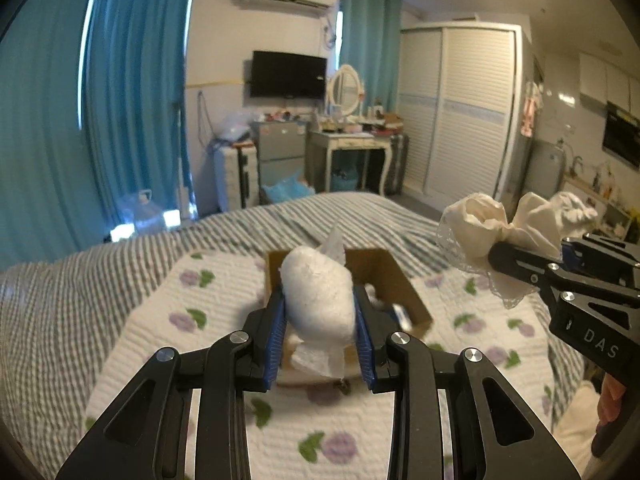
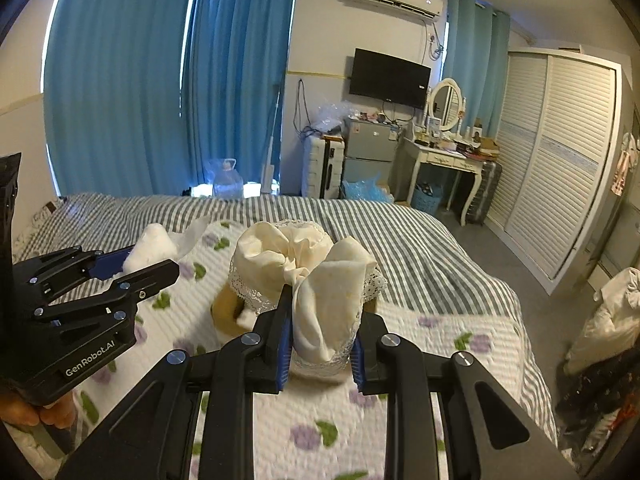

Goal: Organize soft objects
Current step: 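Drop the scrunchie and cotton pad into the box and open both tools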

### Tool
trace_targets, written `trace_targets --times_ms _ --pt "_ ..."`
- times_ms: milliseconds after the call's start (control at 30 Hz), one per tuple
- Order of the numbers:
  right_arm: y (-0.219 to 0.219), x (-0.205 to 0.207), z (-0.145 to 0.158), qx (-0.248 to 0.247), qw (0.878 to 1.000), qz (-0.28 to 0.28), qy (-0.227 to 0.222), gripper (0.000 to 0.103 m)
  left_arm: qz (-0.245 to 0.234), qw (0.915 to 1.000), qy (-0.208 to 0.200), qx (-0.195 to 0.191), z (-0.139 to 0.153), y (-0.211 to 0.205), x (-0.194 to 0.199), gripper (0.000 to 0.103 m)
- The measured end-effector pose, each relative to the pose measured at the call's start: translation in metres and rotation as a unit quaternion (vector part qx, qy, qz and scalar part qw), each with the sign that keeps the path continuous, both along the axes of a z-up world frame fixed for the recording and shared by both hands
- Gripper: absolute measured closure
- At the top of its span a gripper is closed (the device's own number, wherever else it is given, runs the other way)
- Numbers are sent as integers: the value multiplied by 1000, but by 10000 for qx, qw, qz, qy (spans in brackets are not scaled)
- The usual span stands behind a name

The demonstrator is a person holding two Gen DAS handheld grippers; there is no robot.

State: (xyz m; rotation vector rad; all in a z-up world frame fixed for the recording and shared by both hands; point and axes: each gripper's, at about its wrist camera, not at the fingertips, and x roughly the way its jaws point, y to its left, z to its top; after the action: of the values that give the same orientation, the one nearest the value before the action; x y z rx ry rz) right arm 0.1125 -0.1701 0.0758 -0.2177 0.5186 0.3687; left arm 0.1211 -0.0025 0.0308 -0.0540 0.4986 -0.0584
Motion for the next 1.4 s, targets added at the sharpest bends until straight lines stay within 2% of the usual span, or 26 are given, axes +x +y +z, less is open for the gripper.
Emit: trace_targets --times_ms 133,267,567,733,833,867,900,967,1000,1167,1333,1400 --pt "13 44 -2 60 10000 26 -10 80 57 10000 47 -4 -6 7 36 73" --pt "21 93 -19 163 9998 15 138 80 -10 9998 178 -5 -24 8 79 73" --pt "30 204 -105 172 9955 -174 919 80 -109 9974 681 188 -78 2 162 73" --pt "23 233 -145 247 9910 -334 1269 80 -64 9956 853 373 -98 0 179 71" --pt "14 239 -157 280 9883 -373 1455 66 -27 9957 776 498 -102 -3 176 69" --pt "12 239 -158 319 9878 -376 1477 55 -40 9953 819 523 -102 -4 177 68" --pt "10 237 -157 337 9878 -414 1462 44 -53 9944 907 548 -103 -5 177 66" --pt "5 232 -151 371 9889 -578 1317 39 95 9937 942 606 -102 -4 177 41" --pt "3 229 -148 394 9891 -623 1274 39 175 9944 822 640 -98 -4 173 38" --pt "-12 204 -105 587 9899 -827 995 38 253 9956 594 680 -67 -3 150 37" --pt "-21 152 -31 636 9929 -905 450 38 315 9976 -66 611 -2 -1 102 37" --pt "-23 126 0 647 9935 -914 190 33 310 9972 -370 565 27 0 77 37"
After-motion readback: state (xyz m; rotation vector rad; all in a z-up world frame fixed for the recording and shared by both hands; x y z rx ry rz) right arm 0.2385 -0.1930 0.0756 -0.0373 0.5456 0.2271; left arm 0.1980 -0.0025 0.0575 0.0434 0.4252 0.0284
